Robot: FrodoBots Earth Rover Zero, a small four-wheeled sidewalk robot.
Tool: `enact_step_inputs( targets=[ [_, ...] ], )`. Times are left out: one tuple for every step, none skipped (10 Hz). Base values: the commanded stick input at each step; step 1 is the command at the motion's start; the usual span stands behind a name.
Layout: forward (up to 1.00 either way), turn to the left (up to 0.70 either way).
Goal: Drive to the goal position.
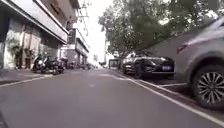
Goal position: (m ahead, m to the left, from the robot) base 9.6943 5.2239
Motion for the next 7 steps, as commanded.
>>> enact_step_inputs(
  targets=[
    [0.70, 0.00],
    [0.70, 0.00],
    [0.70, 0.00],
    [0.70, 0.00],
    [0.70, 0.00],
    [0.70, 0.00],
    [0.70, 0.00]
  ],
)
